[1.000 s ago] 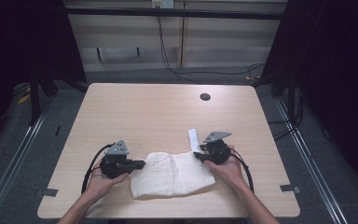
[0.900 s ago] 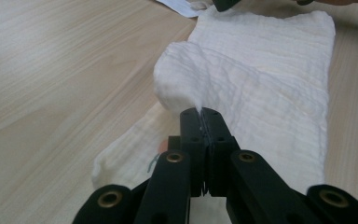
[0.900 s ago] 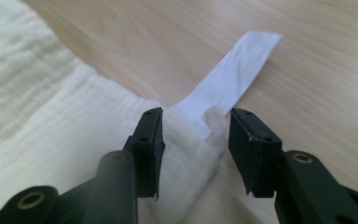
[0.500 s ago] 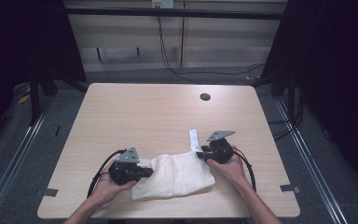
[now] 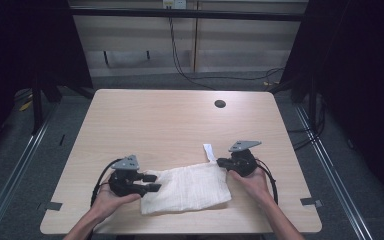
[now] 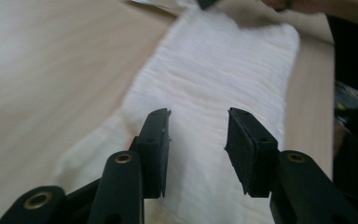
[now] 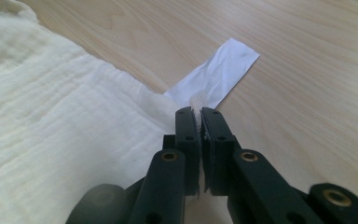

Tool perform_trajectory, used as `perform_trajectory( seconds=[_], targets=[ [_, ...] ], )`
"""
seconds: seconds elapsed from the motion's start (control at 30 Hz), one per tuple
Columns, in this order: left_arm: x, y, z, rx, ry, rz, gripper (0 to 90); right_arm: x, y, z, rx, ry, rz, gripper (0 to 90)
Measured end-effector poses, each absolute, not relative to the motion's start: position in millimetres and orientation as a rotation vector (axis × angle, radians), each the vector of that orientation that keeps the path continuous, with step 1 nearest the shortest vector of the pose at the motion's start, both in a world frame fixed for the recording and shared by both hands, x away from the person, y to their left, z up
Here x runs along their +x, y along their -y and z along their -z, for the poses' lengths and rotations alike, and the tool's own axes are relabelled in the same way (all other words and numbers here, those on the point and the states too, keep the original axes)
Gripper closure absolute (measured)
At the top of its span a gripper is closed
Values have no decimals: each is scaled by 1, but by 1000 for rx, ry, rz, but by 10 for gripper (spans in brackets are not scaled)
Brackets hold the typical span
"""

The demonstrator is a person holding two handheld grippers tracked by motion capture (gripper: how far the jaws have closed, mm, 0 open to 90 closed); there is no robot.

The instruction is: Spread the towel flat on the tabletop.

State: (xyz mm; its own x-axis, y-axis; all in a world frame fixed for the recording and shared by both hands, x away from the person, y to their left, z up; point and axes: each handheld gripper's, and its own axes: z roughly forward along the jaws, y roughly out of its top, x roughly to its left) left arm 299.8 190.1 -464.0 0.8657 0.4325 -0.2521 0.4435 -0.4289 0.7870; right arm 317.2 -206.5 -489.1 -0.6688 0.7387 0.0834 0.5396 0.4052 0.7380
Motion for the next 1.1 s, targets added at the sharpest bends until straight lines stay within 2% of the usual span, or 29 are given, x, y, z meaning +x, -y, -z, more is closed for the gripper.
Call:
perform_trajectory(
  seconds=[0.07,0.17,0.27,0.37,0.57,0.77,0.87,0.93,1.0,1.1],
  targets=[
    [309,-200,464,2035,-714,-20,648,313,210,487,1118,-2414,-1118,862],
    [320,-199,474,2090,-782,-75,728,308,212,485,1109,-2420,-1109,862],
    [326,-189,485,2143,-794,-41,741,305,214,483,1106,-2418,-1116,862],
    [319,-175,491,2224,-762,-32,667,305,214,485,1111,-2414,-1126,861],
    [307,-162,486,2228,-703,-16,490,305,213,486,1100,-2419,-1134,858],
    [299,-145,487,2251,-635,18,428,304,214,486,1111,-2415,-1145,855],
    [291,-140,484,2260,-590,38,428,304,215,486,1109,-2412,-1149,848],
    [289,-138,484,2249,-577,45,465,304,215,486,1113,-2410,-1146,846],
    [288,-137,484,2276,-571,24,554,304,214,487,1114,-2410,-1146,845],
    [286,-140,480,2224,-561,-14,682,304,214,486,1109,-2411,-1146,843]
  ],
)
